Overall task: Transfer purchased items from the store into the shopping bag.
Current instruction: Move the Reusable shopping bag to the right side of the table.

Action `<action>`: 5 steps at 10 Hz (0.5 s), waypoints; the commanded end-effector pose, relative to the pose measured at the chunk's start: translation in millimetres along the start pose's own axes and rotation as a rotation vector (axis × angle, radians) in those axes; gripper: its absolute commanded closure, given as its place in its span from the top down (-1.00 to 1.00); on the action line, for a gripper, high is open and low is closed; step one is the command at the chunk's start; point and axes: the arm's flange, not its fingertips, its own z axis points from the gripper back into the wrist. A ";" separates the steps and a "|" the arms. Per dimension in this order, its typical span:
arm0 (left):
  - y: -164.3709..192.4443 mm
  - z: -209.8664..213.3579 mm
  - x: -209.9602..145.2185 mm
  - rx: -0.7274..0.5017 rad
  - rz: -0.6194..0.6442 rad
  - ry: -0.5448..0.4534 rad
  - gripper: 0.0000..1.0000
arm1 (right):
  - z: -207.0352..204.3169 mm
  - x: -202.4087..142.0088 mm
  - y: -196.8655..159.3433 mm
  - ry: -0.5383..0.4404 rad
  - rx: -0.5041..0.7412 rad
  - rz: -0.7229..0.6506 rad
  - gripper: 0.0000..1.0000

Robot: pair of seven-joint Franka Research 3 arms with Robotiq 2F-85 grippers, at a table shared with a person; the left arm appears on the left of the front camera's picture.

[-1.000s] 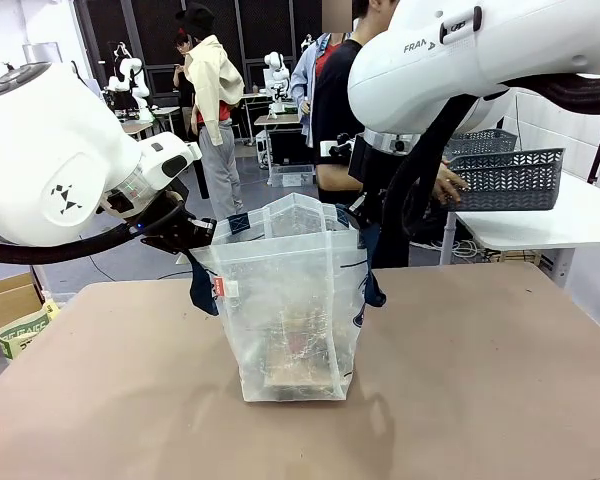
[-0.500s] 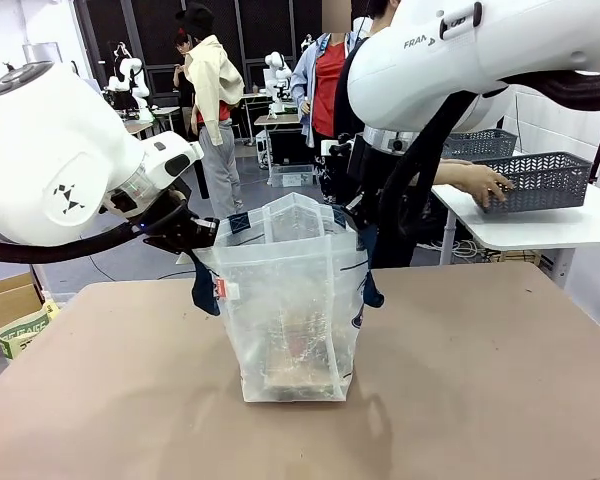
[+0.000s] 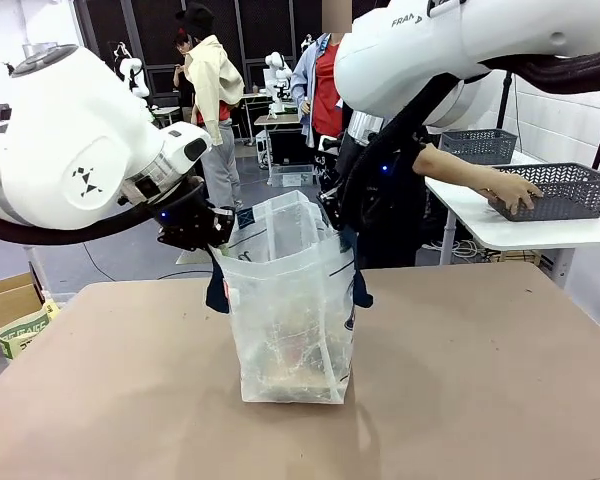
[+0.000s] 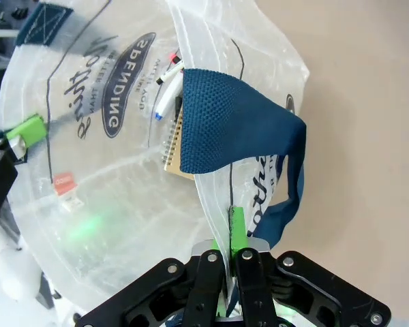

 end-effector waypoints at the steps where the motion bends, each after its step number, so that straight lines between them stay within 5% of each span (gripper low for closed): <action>1: -4.1 0.4 9.9 -0.021 0.037 0.017 -1.00 | 0.4 -2.0 -0.7 0.000 -0.001 0.036 -1.00; 5: -1.0 -1.6 3.8 -0.004 0.012 0.011 -1.00 | -0.6 0.4 0.0 0.001 0.000 0.013 -1.00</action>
